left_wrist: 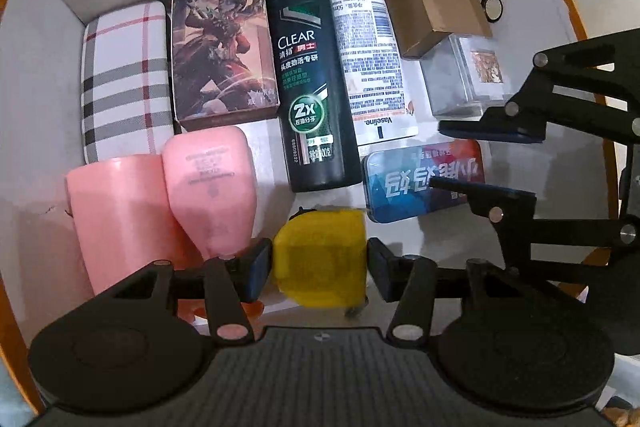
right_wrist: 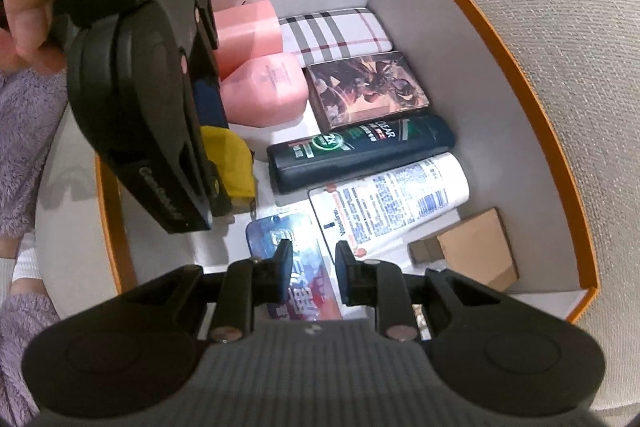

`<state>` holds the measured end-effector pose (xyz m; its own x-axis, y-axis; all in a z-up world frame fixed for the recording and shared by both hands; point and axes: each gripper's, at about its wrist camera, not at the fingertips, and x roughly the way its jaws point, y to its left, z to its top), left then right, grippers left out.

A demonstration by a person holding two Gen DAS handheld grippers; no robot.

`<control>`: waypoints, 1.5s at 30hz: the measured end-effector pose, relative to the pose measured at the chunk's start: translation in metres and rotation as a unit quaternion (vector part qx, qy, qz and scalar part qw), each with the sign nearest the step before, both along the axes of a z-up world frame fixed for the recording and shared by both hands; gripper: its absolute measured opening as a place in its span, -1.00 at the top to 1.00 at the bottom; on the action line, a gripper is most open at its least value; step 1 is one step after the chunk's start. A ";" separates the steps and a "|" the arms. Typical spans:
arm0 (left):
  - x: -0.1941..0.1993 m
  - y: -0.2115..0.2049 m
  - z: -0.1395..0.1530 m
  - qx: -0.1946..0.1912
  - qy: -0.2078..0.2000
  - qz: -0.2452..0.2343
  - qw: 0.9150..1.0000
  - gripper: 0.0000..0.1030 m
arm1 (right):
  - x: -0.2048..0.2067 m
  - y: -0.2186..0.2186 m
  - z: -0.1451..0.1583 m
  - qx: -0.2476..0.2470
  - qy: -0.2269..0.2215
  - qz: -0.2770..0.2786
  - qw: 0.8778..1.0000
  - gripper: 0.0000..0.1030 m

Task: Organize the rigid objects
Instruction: 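Open both tools and lift them out of the box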

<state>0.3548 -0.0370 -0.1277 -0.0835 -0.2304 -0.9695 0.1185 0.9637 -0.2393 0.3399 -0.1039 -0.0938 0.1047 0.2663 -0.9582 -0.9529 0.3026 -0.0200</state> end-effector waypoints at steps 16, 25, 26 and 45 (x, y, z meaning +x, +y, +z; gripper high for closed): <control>-0.029 0.018 0.099 -0.022 -0.137 0.010 0.990 -0.30 | -0.011 -0.014 0.053 -0.002 -0.045 -0.096 0.994 0.46; -0.076 0.040 0.195 -0.007 -0.360 0.030 0.933 -0.36 | -0.024 -0.036 0.126 0.080 -0.068 -0.284 0.953 -0.15; -0.081 0.041 0.202 0.000 -0.380 0.033 0.925 -0.41 | -0.029 -0.040 0.134 0.096 -0.074 -0.306 0.944 -0.18; -0.172 0.067 0.227 0.092 -0.553 0.113 0.820 -0.91 | -0.136 -0.058 0.164 0.249 -0.161 -0.532 0.793 -0.89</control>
<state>0.1825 0.0300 0.0993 0.8951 0.0410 -0.4439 -0.0228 0.9987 0.0463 0.2042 -0.1621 0.0701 0.7418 0.1999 -0.6401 -0.1229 0.9789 0.1633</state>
